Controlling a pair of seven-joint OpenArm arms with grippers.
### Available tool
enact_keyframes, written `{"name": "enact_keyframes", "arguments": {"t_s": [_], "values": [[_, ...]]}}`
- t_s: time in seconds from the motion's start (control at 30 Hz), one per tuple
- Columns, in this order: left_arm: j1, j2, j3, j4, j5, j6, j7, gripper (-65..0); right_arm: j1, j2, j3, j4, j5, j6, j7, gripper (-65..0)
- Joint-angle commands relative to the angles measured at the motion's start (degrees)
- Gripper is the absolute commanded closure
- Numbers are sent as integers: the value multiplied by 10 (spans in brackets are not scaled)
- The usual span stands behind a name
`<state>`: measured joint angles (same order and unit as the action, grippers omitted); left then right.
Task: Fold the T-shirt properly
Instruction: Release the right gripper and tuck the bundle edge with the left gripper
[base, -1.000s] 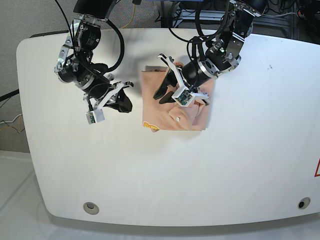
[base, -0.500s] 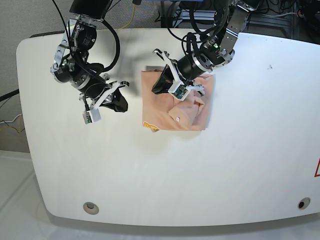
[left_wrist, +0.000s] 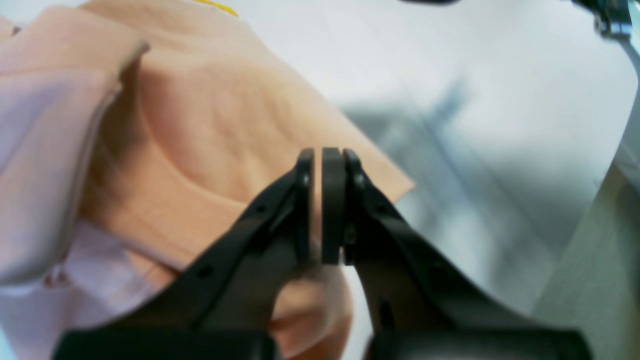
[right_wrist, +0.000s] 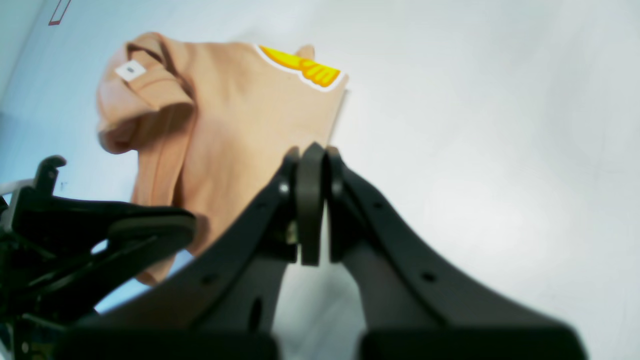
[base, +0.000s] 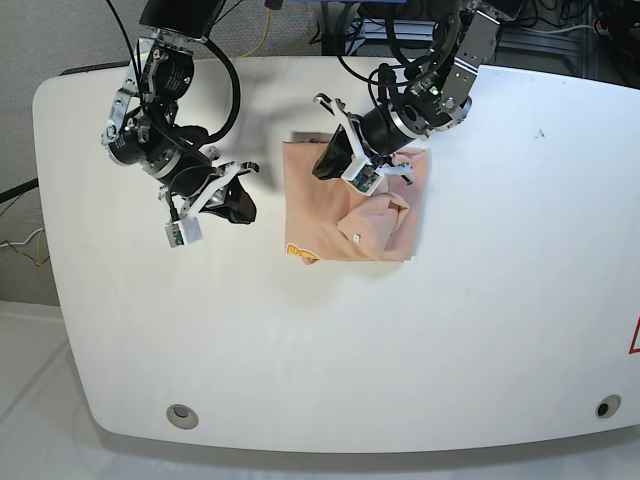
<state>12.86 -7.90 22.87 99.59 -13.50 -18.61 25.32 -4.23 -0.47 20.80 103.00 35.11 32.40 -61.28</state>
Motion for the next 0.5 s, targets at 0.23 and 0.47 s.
{"name": "enact_keyframes", "arguments": {"t_s": [0.23,0.47], "values": [[2,-30,-25,11,-6,-1,-13,-5,7,1,1,9,15,3,13,0],[7,-31,-75,11,-5,-3,-12,-5,7,1,0,9,15,3,13,0]]}}
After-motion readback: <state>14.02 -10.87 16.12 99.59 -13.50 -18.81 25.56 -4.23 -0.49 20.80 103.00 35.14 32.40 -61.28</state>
